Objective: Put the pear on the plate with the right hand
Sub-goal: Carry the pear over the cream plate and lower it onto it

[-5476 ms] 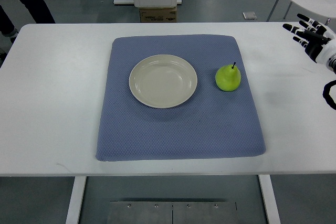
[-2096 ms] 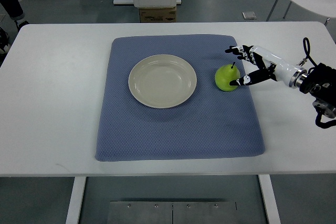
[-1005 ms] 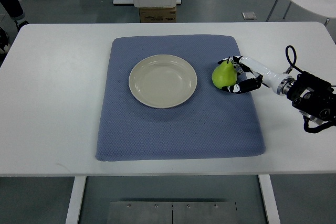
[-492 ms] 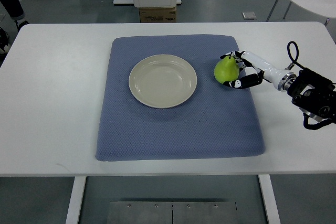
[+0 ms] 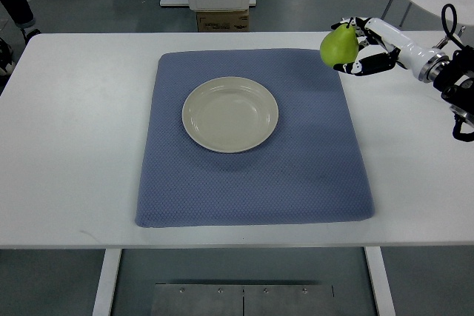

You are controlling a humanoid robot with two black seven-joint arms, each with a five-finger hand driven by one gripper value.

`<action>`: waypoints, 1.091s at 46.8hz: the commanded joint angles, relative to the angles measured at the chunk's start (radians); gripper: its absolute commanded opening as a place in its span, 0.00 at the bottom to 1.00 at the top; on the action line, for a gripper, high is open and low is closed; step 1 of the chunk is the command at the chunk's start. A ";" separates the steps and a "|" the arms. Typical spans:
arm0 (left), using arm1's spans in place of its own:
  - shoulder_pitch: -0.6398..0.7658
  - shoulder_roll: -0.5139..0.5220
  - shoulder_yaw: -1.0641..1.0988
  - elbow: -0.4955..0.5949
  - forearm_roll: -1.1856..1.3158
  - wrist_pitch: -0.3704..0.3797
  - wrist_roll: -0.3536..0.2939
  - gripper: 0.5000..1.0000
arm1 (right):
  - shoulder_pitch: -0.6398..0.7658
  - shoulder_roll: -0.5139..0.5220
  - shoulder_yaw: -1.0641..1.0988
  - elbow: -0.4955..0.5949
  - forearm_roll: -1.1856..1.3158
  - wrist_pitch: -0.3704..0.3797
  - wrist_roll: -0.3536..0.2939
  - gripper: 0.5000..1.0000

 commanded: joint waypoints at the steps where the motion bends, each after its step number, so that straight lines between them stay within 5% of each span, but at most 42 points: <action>1: 0.000 0.000 0.000 0.000 0.000 0.000 0.000 1.00 | 0.008 -0.001 0.000 0.005 0.000 0.002 0.000 0.00; 36: 0.000 0.000 0.000 0.000 0.000 0.000 0.000 1.00 | 0.048 0.338 -0.003 0.002 -0.003 0.005 0.000 0.00; 51: 0.000 0.000 0.000 0.000 0.000 0.000 0.000 1.00 | -0.037 0.373 -0.025 -0.011 -0.014 -0.034 0.000 0.00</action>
